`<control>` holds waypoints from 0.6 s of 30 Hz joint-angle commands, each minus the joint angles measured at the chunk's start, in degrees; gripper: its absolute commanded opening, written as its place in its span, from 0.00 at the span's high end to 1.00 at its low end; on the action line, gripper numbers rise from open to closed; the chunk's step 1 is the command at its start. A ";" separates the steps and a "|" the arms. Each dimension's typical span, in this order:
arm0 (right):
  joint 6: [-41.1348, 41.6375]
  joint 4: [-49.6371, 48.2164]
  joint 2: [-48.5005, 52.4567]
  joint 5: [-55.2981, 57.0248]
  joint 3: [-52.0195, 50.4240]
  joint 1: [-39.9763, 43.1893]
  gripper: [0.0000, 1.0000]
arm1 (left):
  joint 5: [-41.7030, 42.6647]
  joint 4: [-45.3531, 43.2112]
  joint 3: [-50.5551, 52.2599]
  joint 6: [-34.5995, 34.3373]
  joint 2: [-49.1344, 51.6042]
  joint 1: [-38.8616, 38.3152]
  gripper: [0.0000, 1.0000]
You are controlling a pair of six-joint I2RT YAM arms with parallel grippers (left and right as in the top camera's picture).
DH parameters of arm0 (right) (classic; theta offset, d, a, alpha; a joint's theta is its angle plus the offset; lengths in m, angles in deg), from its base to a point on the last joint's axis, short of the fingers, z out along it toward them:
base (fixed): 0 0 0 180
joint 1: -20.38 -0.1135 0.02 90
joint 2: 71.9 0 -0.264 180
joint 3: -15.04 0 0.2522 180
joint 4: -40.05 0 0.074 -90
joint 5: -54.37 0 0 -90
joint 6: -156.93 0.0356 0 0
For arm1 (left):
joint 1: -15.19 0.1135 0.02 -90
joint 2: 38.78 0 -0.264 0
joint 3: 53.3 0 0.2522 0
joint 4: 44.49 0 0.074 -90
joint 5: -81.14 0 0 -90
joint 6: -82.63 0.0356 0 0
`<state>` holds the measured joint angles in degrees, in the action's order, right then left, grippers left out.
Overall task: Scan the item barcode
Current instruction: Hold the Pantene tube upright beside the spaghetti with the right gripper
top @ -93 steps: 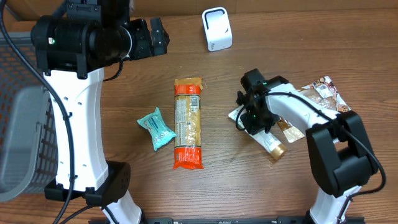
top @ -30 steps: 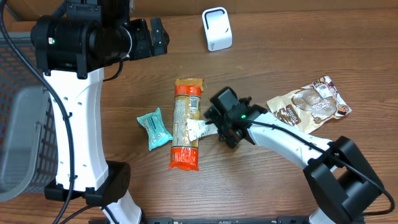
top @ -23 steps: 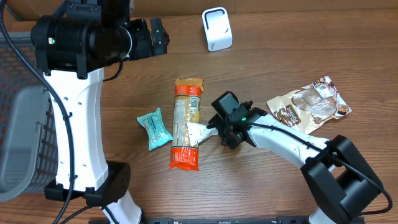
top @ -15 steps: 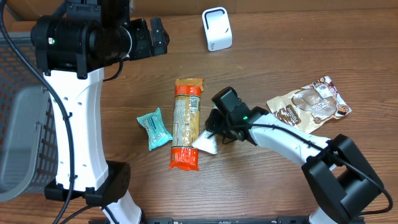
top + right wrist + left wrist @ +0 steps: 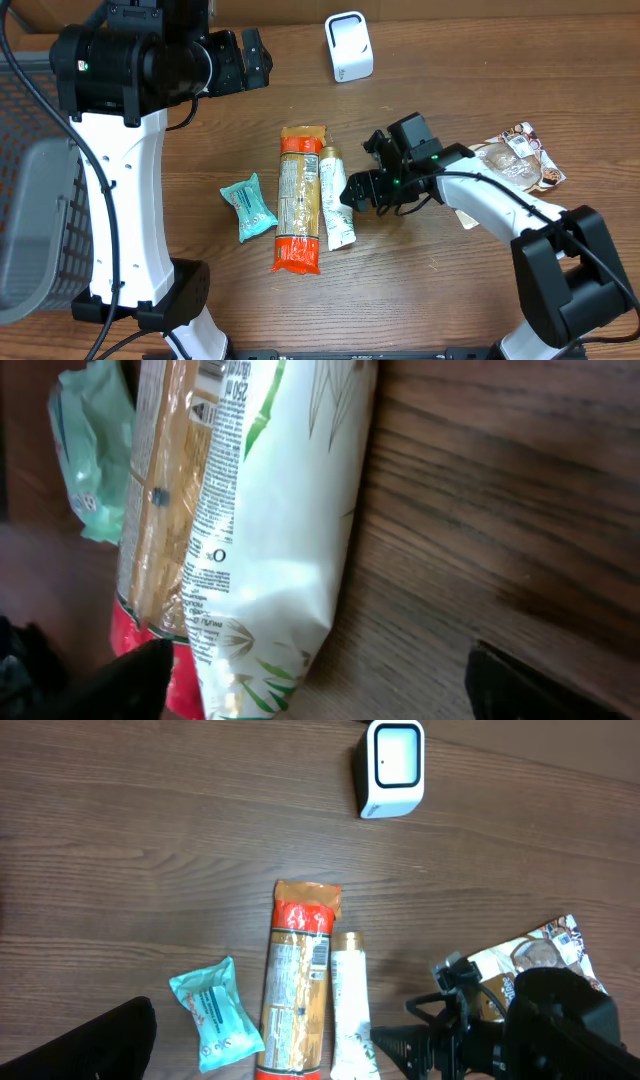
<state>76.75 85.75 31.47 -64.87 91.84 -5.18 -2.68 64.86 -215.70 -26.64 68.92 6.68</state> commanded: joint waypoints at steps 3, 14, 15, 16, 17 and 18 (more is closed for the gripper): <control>-1.77 -2.45 0.11 -2.82 1.62 -2.58 0.00 | -0.42 -0.22 -0.33 0.87 0.57 -0.13 0.01; -0.42 -6.91 5.75 -1.05 1.62 -5.14 0.00 | -0.42 -0.22 -0.33 0.87 0.57 -0.15 0.01; -0.42 -7.19 5.99 -0.98 1.62 -5.20 0.00 | -0.42 -0.22 -0.33 0.90 0.57 -0.13 0.01; 0.02 -7.41 6.14 -0.70 1.62 -5.25 0.00 | -0.42 -0.22 -0.33 0.87 0.57 -0.13 0.00; 0.92 -7.72 6.62 0.09 1.64 -5.22 0.00 | -0.42 -0.22 -0.33 0.90 0.57 -0.13 0.01; 1.62 -8.00 6.97 0.52 1.64 -5.22 0.00 | -0.42 -0.22 -0.33 0.90 0.57 -0.13 0.00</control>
<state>76.38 78.50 36.91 -65.28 92.30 -10.41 -2.68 64.86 -215.70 -26.64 68.92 6.68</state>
